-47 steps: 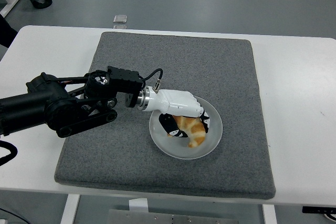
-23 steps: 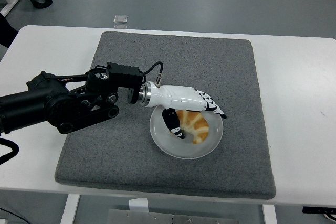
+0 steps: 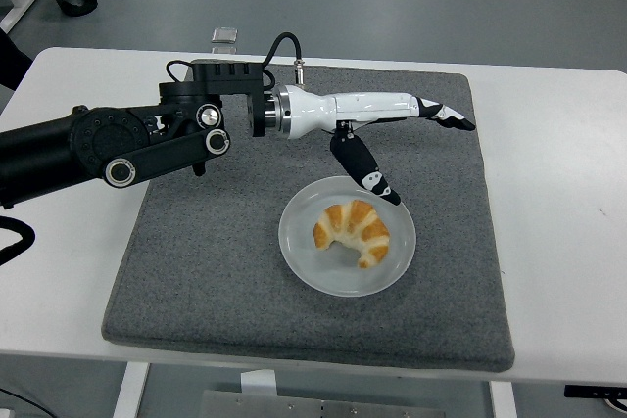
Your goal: Place the bread on the plate
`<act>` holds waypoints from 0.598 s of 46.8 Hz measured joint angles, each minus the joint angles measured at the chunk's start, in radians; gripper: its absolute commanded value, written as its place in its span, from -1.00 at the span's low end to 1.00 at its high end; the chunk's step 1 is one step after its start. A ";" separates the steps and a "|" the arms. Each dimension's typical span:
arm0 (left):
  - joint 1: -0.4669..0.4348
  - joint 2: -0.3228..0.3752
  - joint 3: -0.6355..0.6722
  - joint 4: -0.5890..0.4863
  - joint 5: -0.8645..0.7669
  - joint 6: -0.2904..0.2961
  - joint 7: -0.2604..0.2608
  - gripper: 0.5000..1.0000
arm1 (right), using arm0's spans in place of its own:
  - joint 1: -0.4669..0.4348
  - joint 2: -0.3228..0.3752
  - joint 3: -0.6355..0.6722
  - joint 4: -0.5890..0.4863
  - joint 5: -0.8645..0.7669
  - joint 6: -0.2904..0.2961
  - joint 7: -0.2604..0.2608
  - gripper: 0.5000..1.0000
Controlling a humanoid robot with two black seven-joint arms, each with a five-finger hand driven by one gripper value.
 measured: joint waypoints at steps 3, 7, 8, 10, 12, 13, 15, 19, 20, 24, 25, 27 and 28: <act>0.006 -0.001 -0.001 0.003 -0.072 0.000 0.001 0.97 | 0.000 0.000 0.000 0.000 0.000 0.000 0.000 0.72; 0.015 -0.006 -0.023 0.023 -0.191 0.003 0.003 0.97 | 0.000 0.000 0.000 0.000 0.000 0.000 0.000 0.73; 0.017 -0.008 -0.029 0.033 -0.228 0.005 0.005 0.97 | 0.000 0.000 0.000 0.000 0.000 0.000 0.000 0.73; 0.022 -0.010 -0.041 0.050 -0.292 0.008 0.006 0.97 | 0.000 0.000 0.000 0.000 0.000 0.000 0.000 0.72; 0.025 -0.011 -0.049 0.068 -0.364 0.011 0.008 0.97 | 0.000 0.000 0.000 0.000 0.000 0.000 0.000 0.73; 0.026 -0.012 -0.052 0.077 -0.400 0.012 0.009 0.97 | 0.000 0.000 0.000 0.000 0.000 0.000 0.000 0.73; 0.026 -0.012 -0.056 0.096 -0.480 0.013 0.010 0.97 | 0.000 0.000 0.000 0.000 0.000 0.000 0.000 0.73; 0.026 -0.012 -0.059 0.129 -0.635 0.013 0.014 0.97 | 0.000 0.000 0.000 0.000 0.000 0.000 0.000 0.73; 0.026 -0.012 -0.059 0.137 -0.670 0.013 0.015 0.97 | 0.000 0.000 0.000 0.000 0.000 0.000 0.000 0.72; 0.025 -0.012 -0.060 0.172 -0.790 0.013 0.015 0.97 | 0.000 0.000 0.000 0.000 0.000 0.000 0.000 0.73; 0.025 -0.012 -0.060 0.183 -0.821 0.013 0.015 0.97 | 0.000 0.000 0.000 0.000 0.000 0.000 0.000 0.73; 0.026 -0.012 -0.062 0.200 -0.873 0.013 0.015 0.97 | 0.000 0.000 0.000 0.000 0.000 0.000 0.000 0.73; 0.026 -0.011 -0.062 0.209 -0.904 0.013 0.016 0.97 | 0.000 0.000 0.000 0.000 0.000 0.000 0.000 0.73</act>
